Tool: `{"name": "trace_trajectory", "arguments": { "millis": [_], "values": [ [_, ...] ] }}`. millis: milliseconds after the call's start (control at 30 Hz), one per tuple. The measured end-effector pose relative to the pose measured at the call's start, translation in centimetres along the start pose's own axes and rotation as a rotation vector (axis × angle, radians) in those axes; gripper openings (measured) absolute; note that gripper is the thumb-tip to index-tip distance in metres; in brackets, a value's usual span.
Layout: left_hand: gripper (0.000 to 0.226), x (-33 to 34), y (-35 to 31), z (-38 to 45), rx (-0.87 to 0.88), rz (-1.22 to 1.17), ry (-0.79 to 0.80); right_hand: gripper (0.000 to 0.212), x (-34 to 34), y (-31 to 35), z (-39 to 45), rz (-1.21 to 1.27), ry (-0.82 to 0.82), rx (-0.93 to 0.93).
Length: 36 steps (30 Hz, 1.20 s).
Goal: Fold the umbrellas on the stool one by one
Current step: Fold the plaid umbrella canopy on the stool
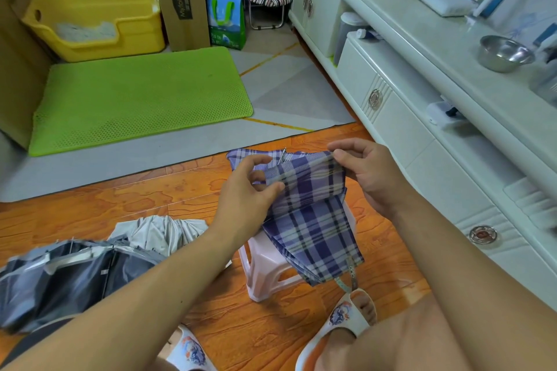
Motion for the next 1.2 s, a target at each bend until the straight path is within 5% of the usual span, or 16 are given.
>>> {"name": "trace_trajectory", "arguments": {
  "millis": [333, 600, 900, 1067, 1200],
  "values": [
    [0.027, -0.7, 0.6, 0.6, -0.076, -0.109, -0.099, 0.015, 0.1, 0.1, -0.1, 0.018, 0.002, 0.005],
    [0.016, -1.0, -0.1, 0.8, -0.068, -0.083, -0.032, 0.016, 0.2, 0.2, -0.1, 0.003, 0.010, -0.006],
    [0.032, -0.6, 0.3, 0.6, -0.080, -0.059, 0.027, 0.017, 0.4, 0.9, -0.4, -0.010, 0.024, -0.033],
    [0.032, -0.8, -0.6, 0.6, 0.061, 0.022, 0.024, 0.016, 0.3, 1.1, -0.5, -0.010, 0.007, -0.036],
    [0.034, -0.6, 0.2, 0.7, -0.015, 0.035, 0.009, 0.016, 0.4, 1.5, -0.6, -0.017, 0.003, -0.064]
  ]
}}
Point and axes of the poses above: each hand's wrist, its own z-axis towards the middle knuckle, its own x-axis out of the palm, y = z × x, the point moved 5 cm from there along z, towards the middle knuckle, and after that the axes turned 2 degrees about -x, right-handed, at the moved point
